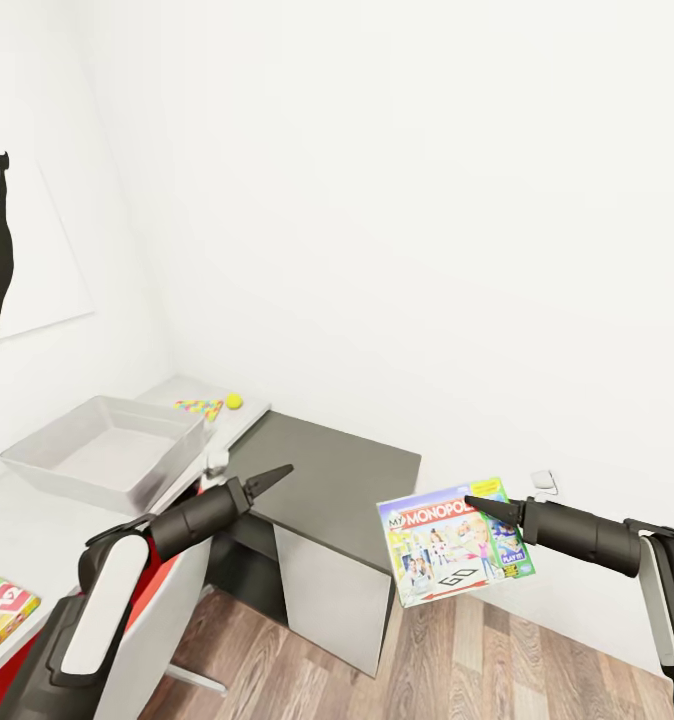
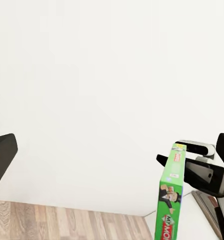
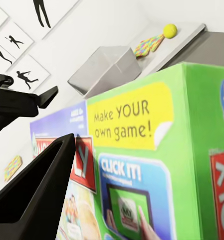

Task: Put all the toys in the child's room - the three board games (two on the bed and one on the table), the two jigsaw puzzles on the table, and the tennis ball on the table - inside the toy box on the table in the child's room.

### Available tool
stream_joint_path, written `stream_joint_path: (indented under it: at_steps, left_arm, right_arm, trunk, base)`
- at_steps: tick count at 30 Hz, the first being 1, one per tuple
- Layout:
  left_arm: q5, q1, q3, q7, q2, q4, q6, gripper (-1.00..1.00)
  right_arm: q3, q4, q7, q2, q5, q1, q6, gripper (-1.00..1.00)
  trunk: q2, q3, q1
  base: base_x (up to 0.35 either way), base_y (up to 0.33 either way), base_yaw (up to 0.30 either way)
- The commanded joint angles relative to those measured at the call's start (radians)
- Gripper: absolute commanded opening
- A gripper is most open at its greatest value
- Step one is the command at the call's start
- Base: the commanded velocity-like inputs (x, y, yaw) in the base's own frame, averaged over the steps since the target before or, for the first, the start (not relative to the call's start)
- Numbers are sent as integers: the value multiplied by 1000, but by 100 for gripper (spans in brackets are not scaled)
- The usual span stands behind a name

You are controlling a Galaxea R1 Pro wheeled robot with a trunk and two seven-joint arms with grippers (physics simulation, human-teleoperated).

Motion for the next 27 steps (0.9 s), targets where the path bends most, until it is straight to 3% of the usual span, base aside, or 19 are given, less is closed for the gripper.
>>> stream_joint_path:
  at_steps: [1, 13, 27]
  left_arm:
    - [1, -1, 0, 0, -2, -1, 6, 100]
    - [2, -4, -5, 71, -16, -2, 6, 100]
    - [-1, -3, -10, 91, -23, -11, 3, 100]
  right_arm:
    - [0, 0, 1, 0, -4, -1, 10, -100]
    - [-1, 0, 0, 5, -4, -1, 10, -100]
    - [-1, 0, -1, 6, -1, -1, 10, -100]
  trunk:
    - [-2, -2, 1]
    - [-2, -2, 1]
    - [-2, -2, 1]
  base:
    - [7, 0, 4]
    - [2, 0, 1]
    - [0, 0, 37]
